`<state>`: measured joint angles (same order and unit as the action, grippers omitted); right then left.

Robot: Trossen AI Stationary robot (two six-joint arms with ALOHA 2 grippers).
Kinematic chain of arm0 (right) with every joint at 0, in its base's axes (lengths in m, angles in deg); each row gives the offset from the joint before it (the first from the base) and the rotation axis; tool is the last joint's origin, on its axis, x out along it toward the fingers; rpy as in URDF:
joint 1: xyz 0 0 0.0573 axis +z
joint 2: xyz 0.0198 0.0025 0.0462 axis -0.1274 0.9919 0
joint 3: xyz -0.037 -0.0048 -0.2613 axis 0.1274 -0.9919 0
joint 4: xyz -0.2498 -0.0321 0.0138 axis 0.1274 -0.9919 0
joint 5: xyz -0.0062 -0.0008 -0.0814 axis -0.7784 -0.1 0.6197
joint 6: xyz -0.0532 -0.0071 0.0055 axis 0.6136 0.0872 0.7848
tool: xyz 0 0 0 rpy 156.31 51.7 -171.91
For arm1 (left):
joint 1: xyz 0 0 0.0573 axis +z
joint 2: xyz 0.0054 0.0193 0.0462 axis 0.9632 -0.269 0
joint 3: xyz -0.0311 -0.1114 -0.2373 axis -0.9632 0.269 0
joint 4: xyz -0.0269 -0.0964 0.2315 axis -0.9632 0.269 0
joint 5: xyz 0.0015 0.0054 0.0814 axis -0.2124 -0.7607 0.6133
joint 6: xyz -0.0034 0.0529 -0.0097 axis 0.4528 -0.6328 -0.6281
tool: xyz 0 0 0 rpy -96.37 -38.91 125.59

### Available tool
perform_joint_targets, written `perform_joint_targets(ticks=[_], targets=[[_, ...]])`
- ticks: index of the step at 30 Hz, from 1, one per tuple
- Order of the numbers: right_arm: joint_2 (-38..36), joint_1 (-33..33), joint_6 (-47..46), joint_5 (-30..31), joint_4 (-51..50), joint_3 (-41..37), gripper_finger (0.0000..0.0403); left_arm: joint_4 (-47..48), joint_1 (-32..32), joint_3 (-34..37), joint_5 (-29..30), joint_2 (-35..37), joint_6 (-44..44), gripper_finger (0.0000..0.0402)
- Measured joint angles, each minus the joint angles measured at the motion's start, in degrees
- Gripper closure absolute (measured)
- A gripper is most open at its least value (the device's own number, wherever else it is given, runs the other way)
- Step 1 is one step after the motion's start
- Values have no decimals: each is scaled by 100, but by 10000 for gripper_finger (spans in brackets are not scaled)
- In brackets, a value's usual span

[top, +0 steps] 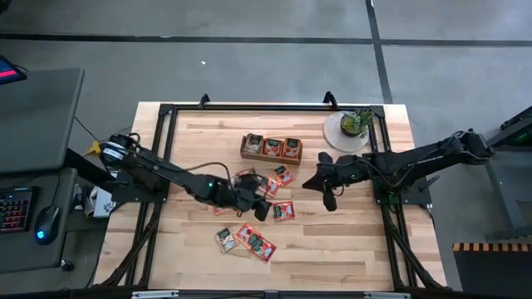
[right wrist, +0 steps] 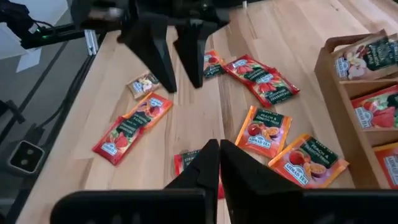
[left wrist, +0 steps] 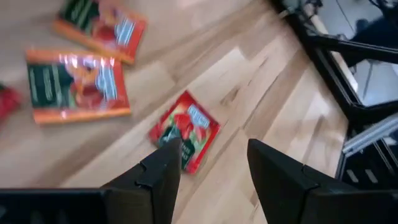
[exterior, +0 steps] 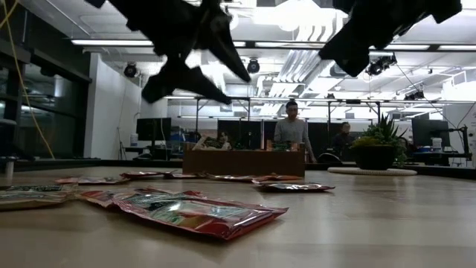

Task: Pick & Place Tea
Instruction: Put the red tea bag into the middle section of the wooden organizer

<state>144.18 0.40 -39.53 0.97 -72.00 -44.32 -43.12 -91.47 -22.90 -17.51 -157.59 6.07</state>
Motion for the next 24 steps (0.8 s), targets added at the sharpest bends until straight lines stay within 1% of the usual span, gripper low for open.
perform_joint_targets(ticks=[2,6,10,14,17,22,24], targets=[[210,-17,41,-12,190,0,397,-170,-34,0,-28,-201,308,220],[856,-17,122,-143,442,0,400,-465,-25,0,-275,-518,723,220],[1504,-15,144,-446,465,-2,402,-496,-21,7,-403,-617,974,220],[2070,95,282,-613,556,-2,402,-352,-21,7,-415,-615,1091,220],[2453,165,349,-754,866,-2,402,-276,-19,7,-381,-613,1144,220],[2963,215,321,-927,1387,2,402,-130,-19,7,-377,-613,1003,220],[3112,213,265,-993,1509,-2,402,-89,-18,6,-366,-663,793,220]])
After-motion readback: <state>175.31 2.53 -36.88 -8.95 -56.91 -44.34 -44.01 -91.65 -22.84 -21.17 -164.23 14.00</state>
